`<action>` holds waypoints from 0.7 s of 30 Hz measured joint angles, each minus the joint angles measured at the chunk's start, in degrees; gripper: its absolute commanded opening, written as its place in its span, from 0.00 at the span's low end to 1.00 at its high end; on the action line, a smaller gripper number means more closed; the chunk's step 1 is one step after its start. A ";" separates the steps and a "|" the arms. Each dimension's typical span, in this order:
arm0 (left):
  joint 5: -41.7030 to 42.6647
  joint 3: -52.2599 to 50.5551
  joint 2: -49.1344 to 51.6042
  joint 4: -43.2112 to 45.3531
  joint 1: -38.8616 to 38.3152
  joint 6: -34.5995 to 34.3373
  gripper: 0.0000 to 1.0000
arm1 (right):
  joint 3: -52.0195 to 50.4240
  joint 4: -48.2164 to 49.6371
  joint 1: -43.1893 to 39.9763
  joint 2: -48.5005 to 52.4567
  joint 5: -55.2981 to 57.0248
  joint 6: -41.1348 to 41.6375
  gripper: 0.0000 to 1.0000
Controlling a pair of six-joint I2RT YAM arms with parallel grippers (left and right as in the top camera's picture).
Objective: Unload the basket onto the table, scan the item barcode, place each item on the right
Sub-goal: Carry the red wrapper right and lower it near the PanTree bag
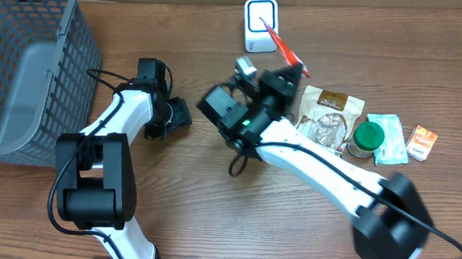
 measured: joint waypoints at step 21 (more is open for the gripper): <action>-0.44 0.00 0.00 0.09 0.00 0.00 0.65 | -9.64 -14.32 -24.26 -6.10 -58.77 42.93 0.04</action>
